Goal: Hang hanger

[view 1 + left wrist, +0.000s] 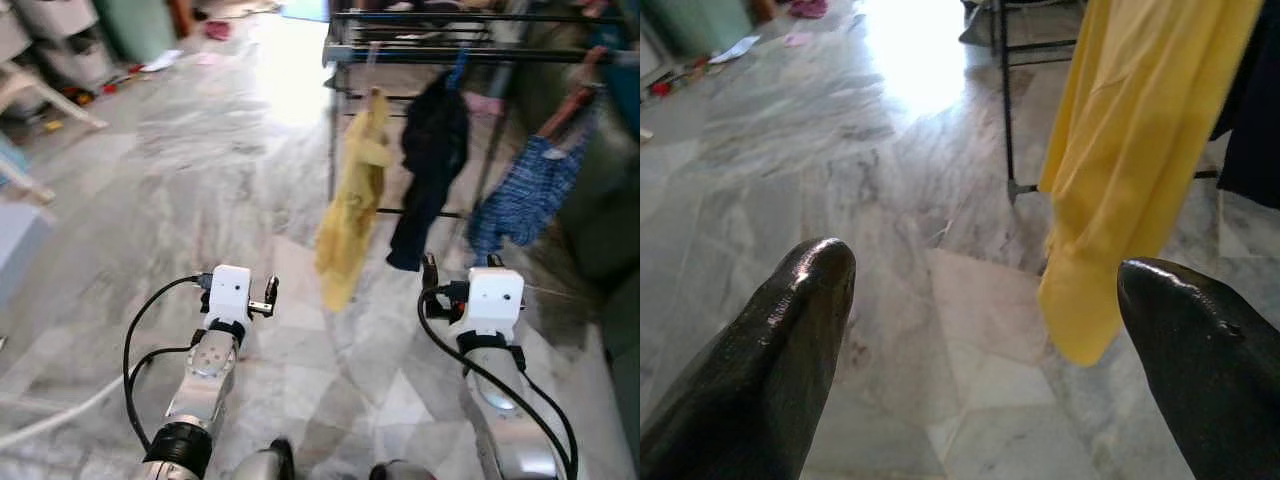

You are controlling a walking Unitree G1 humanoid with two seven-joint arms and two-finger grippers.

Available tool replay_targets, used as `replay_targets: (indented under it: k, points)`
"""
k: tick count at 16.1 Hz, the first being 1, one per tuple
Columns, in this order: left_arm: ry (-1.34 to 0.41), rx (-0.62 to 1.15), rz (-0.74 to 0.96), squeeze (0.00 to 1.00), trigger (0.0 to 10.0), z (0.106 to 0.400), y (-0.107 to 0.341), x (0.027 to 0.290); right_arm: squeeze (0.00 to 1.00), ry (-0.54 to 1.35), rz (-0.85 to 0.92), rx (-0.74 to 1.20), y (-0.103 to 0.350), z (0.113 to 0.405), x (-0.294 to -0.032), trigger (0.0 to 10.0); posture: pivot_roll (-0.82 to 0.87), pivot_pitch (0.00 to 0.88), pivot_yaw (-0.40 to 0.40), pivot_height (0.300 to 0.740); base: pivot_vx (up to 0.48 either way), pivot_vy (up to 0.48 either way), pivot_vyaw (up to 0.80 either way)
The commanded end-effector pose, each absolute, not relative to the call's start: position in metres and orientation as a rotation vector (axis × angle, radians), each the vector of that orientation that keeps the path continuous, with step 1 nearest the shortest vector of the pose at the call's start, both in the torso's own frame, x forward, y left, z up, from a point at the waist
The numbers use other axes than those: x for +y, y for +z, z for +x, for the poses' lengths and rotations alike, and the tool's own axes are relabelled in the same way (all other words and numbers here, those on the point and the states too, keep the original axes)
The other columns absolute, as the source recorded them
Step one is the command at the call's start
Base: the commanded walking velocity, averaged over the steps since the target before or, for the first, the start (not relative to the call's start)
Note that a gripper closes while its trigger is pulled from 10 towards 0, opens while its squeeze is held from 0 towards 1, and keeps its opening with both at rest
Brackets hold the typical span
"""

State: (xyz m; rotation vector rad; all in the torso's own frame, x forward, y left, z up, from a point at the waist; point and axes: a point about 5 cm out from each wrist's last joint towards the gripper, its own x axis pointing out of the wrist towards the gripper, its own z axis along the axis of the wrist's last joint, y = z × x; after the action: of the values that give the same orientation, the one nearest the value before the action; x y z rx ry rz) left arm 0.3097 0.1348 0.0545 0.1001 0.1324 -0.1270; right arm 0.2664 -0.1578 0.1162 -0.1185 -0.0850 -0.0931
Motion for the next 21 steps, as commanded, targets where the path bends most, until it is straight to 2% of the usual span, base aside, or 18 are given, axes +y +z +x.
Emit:
replay_targets:
  k: [1, 5, 8, 14, 17, 21]
  points:
    - [-0.104, 0.168, 0.110, 0.00, 10.0, 0.306, 0.047, 0.142, 0.00, -0.084, -0.105, -0.074, 0.113, 0.266, -0.157, 10.0, -0.16, 0.171, 0.052, 0.740, 0.000, 0.259, 0.59]
    - [-0.110, 0.179, 0.125, 0.00, 10.0, 0.305, 0.043, 0.141, 0.00, -0.070, -0.098, -0.054, 0.107, 0.265, -0.156, 10.0, -0.16, 0.167, 0.052, 0.740, 0.000, 0.148, 0.24]
    - [-0.119, 0.248, 0.192, 0.00, 10.0, 0.298, 0.026, 0.145, 0.00, -0.044, -0.084, 0.026, 0.083, 0.263, -0.156, 10.0, -0.17, 0.167, 0.052, 0.740, 0.000, 0.000, 0.00]
    - [-0.128, 0.531, 0.272, 0.00, 10.0, 0.264, -0.026, 0.166, 0.00, 0.011, 0.043, 0.380, -0.001, 0.254, -0.162, 10.0, -0.12, 0.129, 0.027, 0.740, 0.000, 0.000, 0.00]
    - [-0.057, 0.671, 0.256, 0.00, 10.0, 0.248, -0.043, 0.178, 0.00, 0.031, 0.091, 0.522, -0.029, 0.244, -0.162, 10.0, -0.13, 0.111, 0.022, 0.740, 0.000, 0.000, 0.00]
    - [-0.071, 0.864, 0.335, 0.00, 10.0, 0.218, -0.065, 0.190, 0.00, -0.021, 0.209, 0.727, -0.059, 0.221, -0.164, 10.0, -0.14, 0.089, 0.020, 0.740, 0.000, 0.000, 0.00]
